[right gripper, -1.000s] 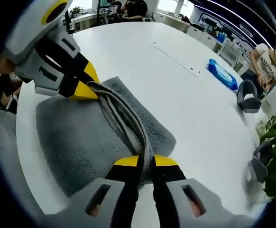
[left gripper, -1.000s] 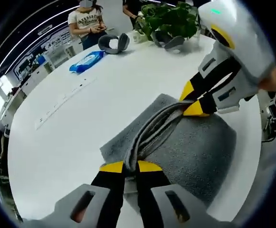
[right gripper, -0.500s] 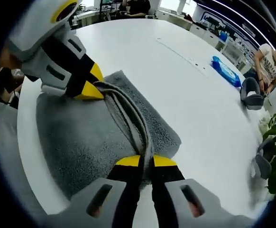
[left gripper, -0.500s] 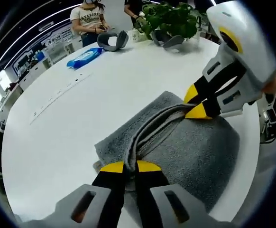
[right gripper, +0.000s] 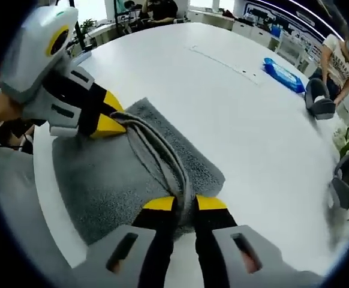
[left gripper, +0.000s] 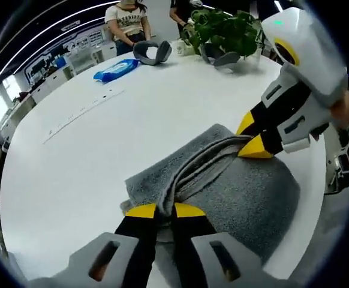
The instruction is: Fold the towel on the table until its edges align and the towel forms a compact rectangular stack.
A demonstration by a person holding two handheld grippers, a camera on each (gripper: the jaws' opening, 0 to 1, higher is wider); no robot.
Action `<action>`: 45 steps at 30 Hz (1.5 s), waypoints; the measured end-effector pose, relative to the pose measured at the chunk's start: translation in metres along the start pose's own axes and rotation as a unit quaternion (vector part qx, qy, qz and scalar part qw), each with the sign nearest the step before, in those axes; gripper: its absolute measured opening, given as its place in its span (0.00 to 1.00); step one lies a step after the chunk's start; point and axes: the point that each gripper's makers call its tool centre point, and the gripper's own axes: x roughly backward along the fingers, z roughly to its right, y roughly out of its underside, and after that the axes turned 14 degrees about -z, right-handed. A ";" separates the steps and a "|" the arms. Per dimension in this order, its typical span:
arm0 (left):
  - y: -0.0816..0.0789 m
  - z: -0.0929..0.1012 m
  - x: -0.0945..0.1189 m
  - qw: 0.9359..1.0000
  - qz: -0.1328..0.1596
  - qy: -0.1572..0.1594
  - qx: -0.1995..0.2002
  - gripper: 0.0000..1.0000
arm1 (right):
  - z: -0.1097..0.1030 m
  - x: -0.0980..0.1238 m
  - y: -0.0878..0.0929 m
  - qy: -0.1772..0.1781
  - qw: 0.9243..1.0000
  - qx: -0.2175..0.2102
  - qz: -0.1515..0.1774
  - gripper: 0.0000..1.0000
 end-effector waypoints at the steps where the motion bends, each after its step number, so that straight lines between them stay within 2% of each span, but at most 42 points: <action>1: -0.001 -0.001 0.003 1.000 0.005 -0.004 -0.003 0.12 | 0.001 0.006 -0.003 0.009 1.000 0.003 0.008 0.13; 2: -0.003 -0.004 0.008 1.000 0.018 -0.009 -0.008 0.17 | 0.003 0.009 -0.005 0.014 1.000 0.003 0.016 0.14; 4: -0.010 -0.006 0.017 0.999 0.046 -0.007 -0.005 0.24 | 0.008 0.023 -0.014 0.024 0.998 -0.006 0.058 0.15; 8: -0.019 -0.013 0.047 0.995 0.097 -0.004 0.024 0.25 | 0.022 0.057 -0.018 0.032 0.990 -0.052 0.126 0.12; 10: -0.016 -0.011 0.057 0.994 0.103 0.010 0.032 0.24 | 0.028 0.077 -0.020 0.019 0.983 -0.084 0.162 0.13; 11: -0.014 -0.009 0.062 0.993 0.105 0.022 0.047 0.25 | 0.029 0.084 -0.018 0.014 0.981 -0.095 0.169 0.12; 14: -0.008 -0.008 0.080 0.989 0.126 0.032 0.069 0.25 | 0.041 0.113 -0.016 0.023 0.968 -0.124 0.218 0.12; 19: -0.001 -0.015 0.117 0.976 0.191 0.019 0.101 0.32 | 0.051 0.142 -0.004 0.037 0.955 -0.143 0.256 0.14; 21: 0.004 -0.018 0.130 0.970 0.213 0.017 0.117 0.37 | 0.053 0.156 0.000 0.041 0.943 -0.158 0.291 0.15; 22: 0.008 -0.019 0.138 0.964 0.232 0.016 0.130 0.38 | 0.050 0.162 0.003 0.035 0.935 -0.170 0.310 0.15; 23: 0.011 -0.018 0.143 0.961 0.242 0.018 0.137 0.40 | 0.048 0.165 0.006 0.029 0.930 -0.178 0.320 0.16; 24: 0.015 -0.017 0.146 0.959 0.245 0.023 0.143 0.41 | 0.047 0.166 0.009 0.027 0.927 -0.185 0.326 0.17; 26: 0.024 -0.018 0.148 0.954 0.250 0.035 0.160 0.44 | 0.040 0.167 0.017 0.027 0.925 -0.187 0.330 0.21; 29: 0.033 -0.017 0.158 0.944 0.283 0.034 0.169 0.56 | 0.026 0.173 0.028 0.031 0.919 -0.185 0.347 0.26; 31: 0.038 -0.015 0.160 0.941 0.289 0.034 0.170 0.59 | 0.019 0.176 0.034 0.036 0.917 -0.183 0.353 0.26; 33: 0.043 -0.014 0.164 0.937 0.300 0.029 0.174 0.61 | 0.010 0.178 0.041 0.038 0.917 -0.176 0.355 0.29; 35: 0.046 -0.014 0.169 0.930 0.318 0.022 0.181 0.62 | 0.005 0.178 0.048 0.046 0.918 -0.172 0.353 0.32; 37: 0.049 -0.016 0.171 0.924 0.329 0.016 0.191 0.63 | 0.001 0.180 0.053 0.055 0.917 -0.173 0.356 0.36; 40: 0.050 -0.014 0.173 0.922 0.341 0.003 0.184 0.67 | 0.002 0.184 0.060 0.077 0.905 -0.189 0.373 0.44; 43: 0.054 -0.013 0.175 0.920 0.348 -0.006 0.182 0.77 | 0.001 0.184 0.063 0.079 0.892 -0.209 0.392 0.54; 45: 0.057 -0.015 0.177 0.916 0.355 -0.016 0.184 0.84 | 0.001 0.176 0.067 0.082 0.894 -0.214 0.386 0.61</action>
